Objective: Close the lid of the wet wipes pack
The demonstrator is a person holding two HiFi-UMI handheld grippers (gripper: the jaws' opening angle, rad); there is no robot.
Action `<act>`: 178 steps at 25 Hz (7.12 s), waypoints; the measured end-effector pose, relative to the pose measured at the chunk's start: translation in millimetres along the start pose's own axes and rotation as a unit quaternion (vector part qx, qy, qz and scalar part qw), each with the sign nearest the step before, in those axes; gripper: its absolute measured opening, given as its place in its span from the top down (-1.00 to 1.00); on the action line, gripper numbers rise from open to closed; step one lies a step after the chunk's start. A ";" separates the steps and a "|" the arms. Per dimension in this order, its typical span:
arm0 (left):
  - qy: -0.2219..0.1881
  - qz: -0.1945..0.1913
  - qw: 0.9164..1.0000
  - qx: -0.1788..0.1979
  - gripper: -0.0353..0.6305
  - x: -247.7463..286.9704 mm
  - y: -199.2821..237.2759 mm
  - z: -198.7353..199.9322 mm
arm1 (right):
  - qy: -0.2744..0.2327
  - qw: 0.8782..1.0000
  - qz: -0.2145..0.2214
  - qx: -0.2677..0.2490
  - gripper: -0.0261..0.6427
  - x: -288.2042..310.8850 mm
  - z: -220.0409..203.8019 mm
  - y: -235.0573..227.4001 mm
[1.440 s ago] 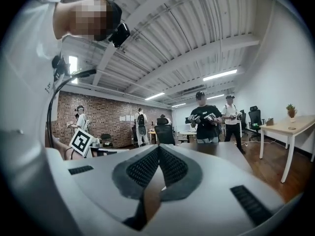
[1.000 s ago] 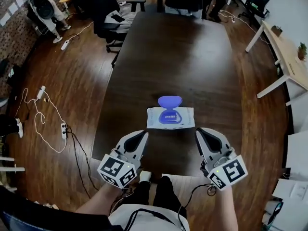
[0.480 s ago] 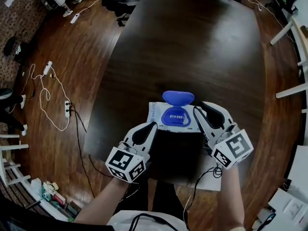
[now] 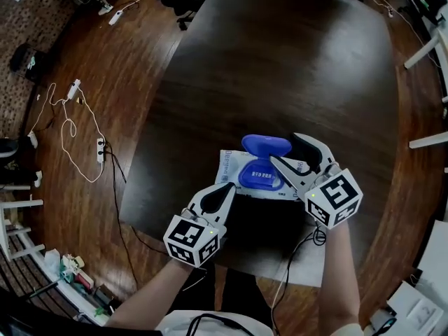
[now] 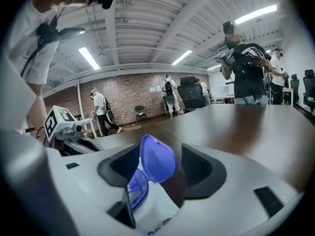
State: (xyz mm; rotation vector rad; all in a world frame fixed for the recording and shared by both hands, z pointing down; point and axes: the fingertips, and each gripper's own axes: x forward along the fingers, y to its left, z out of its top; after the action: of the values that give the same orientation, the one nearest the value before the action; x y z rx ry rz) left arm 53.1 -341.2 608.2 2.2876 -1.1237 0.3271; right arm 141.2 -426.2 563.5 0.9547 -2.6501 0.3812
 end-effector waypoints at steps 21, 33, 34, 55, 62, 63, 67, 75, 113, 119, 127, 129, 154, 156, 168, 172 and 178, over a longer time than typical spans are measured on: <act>-0.001 0.018 1.000 -0.015 0.90 -3.5 5.5 -3.2 | 0.021 0.999 0.032 -0.013 0.17 -9.5 -14.6 39.1; -0.025 0.017 1.000 -0.006 0.90 -28.2 -6.3 1.6 | 0.031 0.999 0.025 -0.027 0.17 -21.6 -28.0 73.4; -0.025 0.016 1.000 -0.005 0.90 -29.8 -7.1 1.5 | 0.034 0.999 0.025 -0.030 0.17 -21.7 -29.1 75.7; -0.026 0.022 0.999 0.004 0.90 -56.3 -13.5 -12.2 | 0.065 0.997 0.027 -0.037 0.17 -19.0 -61.7 99.4; -0.025 0.022 0.999 0.001 0.90 -53.7 -18.3 -14.9 | 0.078 0.995 0.036 -0.045 0.17 -17.7 -66.1 103.9; -0.025 0.022 0.999 0.001 0.90 -52.9 -19.0 -14.3 | 0.082 0.995 0.037 -0.048 0.17 -17.2 -68.0 104.8; -0.030 0.021 0.999 0.000 0.90 -52.4 -19.7 -10.7 | 0.092 0.993 0.041 -0.056 0.17 -13.1 -70.7 108.5; -0.035 0.014 0.999 -0.003 0.90 -54.2 -22.0 -6.3 | 0.148 0.984 0.042 -0.089 0.17 -2.0 -85.4 115.7; -0.155 -0.163 0.968 0.115 0.90 -234.8 -114.2 121.1 | -0.133 0.944 -0.301 0.033 0.90 -238.0 88.9 254.8; -0.149 -0.193 0.964 0.107 0.90 -250.2 -124.5 108.0 | -0.137 0.937 -0.318 0.051 0.90 -266.9 85.5 305.5; -0.148 -0.193 0.965 0.102 0.90 -285.3 -139.4 89.1 | -0.179 0.928 -0.322 0.057 0.90 -311.1 97.9 356.9; -0.148 -0.184 0.966 0.104 0.90 -303.0 -152.9 83.5 | -0.191 0.928 -0.317 0.053 0.90 -323.6 95.8 372.1; -0.188 -0.126 0.963 0.144 0.90 -564.4 -291.3 -78.0 | -0.266 0.921 -0.280 0.045 0.90 -499.0 -6.7 615.9; -0.194 -0.126 0.962 0.145 0.90 -570.3 -290.4 -75.0 | -0.265 0.921 -0.282 0.039 0.90 -500.3 -3.8 621.8; -0.202 -0.143 0.957 0.149 0.90 -594.6 -272.8 -53.0 | -0.268 0.916 -0.297 0.031 0.90 -484.6 21.5 650.0; -0.206 -0.145 0.956 0.147 0.90 -604.4 -272.1 -49.1 | -0.261 0.919 -0.295 0.019 0.90 -481.8 29.5 660.3; -0.207 -0.145 0.957 0.145 0.90 -607.8 -267.7 -53.6 | -0.250 0.921 -0.299 0.012 0.90 -478.6 26.2 662.3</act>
State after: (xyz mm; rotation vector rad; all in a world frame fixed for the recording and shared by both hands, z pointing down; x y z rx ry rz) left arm -110.8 214.8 279.4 2.8293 -0.9533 -0.1204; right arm 56.3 331.9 269.4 2.0115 -2.5613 0.0189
